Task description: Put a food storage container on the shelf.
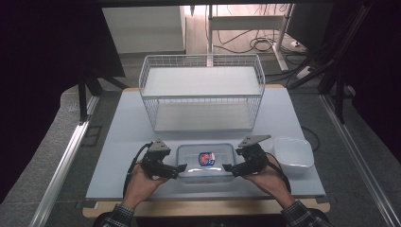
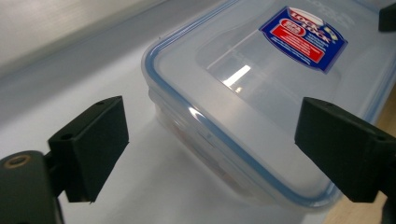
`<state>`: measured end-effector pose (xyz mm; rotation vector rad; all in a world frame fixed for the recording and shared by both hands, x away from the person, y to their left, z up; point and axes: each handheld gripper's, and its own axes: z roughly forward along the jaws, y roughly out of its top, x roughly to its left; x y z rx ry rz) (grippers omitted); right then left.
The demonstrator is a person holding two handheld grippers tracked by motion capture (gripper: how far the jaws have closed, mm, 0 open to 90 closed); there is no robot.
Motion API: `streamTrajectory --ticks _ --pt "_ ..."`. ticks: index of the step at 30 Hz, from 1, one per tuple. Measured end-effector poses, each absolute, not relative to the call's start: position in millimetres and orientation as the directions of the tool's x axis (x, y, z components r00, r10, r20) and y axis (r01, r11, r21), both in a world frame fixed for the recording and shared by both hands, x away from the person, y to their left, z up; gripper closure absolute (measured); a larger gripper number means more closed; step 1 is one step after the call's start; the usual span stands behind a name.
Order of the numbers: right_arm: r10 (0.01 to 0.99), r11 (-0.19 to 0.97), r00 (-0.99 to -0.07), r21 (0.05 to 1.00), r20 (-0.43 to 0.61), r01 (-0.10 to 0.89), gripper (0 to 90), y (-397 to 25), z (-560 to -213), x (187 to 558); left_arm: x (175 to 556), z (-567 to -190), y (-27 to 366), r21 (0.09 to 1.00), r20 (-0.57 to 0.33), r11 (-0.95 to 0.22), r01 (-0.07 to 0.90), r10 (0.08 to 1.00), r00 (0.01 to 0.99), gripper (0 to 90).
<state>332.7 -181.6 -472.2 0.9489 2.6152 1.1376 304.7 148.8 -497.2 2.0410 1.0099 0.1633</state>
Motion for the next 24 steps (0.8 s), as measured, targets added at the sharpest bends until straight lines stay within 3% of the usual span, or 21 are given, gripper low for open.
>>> streamTrajectory --ticks 3,7,11,18,24 --pt "0.596 0.493 -0.775 0.665 0.211 0.560 9.3 -182.5 -477.5 341.1 309.5 -504.8 148.6 0.704 -0.332 -0.306 0.641 0.656 0.678 2.1" --pt "0.587 0.471 -0.759 0.643 0.282 0.604 8.3 -186.3 -482.2 344.9 312.4 -511.5 141.1 0.652 -0.429 -0.307 0.694 0.606 0.670 0.0" --pt "0.575 0.446 -0.730 0.606 0.370 0.659 7.6 -188.6 -489.4 347.6 313.7 -512.4 146.6 0.613 -0.496 -0.288 0.736 0.585 0.642 5.8" --pt "0.581 0.433 -0.714 0.594 0.391 0.678 21.0 -194.8 -484.0 340.6 304.2 -506.8 155.4 0.596 -0.514 -0.277 0.754 0.589 0.623 19.4" --pt "0.572 0.404 -0.700 0.596 0.428 0.694 40.7 -206.2 -478.7 333.5 291.3 -504.6 167.3 0.626 -0.533 -0.230 0.745 0.571 0.624 35.4"
